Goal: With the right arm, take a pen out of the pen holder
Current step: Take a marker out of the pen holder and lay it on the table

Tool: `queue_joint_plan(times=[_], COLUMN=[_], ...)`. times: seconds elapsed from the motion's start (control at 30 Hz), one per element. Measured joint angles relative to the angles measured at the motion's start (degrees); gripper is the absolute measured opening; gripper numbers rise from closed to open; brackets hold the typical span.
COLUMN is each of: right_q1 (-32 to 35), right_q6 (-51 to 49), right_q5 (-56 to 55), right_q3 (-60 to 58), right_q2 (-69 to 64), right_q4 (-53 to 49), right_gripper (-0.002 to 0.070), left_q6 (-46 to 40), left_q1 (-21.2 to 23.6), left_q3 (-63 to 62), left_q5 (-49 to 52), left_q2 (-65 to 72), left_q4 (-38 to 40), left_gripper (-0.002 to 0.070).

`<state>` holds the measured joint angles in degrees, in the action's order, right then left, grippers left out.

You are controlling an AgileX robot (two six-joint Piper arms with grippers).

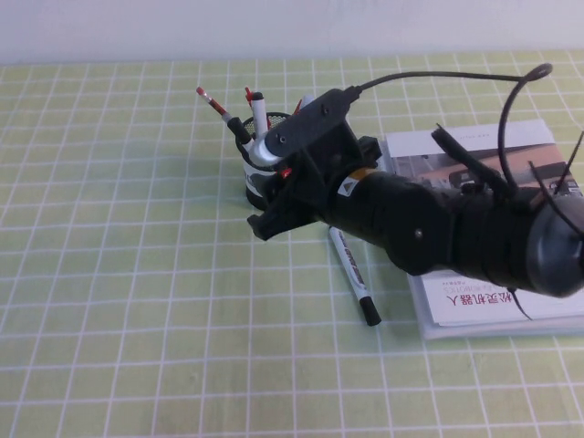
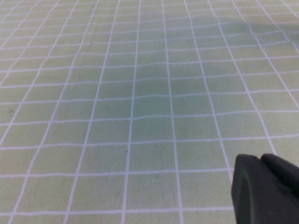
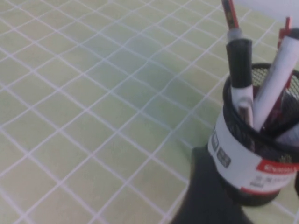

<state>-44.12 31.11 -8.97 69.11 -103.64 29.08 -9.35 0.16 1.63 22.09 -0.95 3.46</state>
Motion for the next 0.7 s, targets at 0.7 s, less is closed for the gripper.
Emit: queue_joint_plan(times=[0.7], right_q1=[3.98], right_q6=[-5.83], right_q5=[-16.23], right_q3=[3.10], right_q2=[-6.65], right_q4=[13.22], right_gripper=[0.0343], left_q6=[0.00], left_q1=[0.00], left_q3=[0.00], left_q5=[0.00], left_q2=[0.00], left_q4=[0.00], left_gripper=[-0.0006])
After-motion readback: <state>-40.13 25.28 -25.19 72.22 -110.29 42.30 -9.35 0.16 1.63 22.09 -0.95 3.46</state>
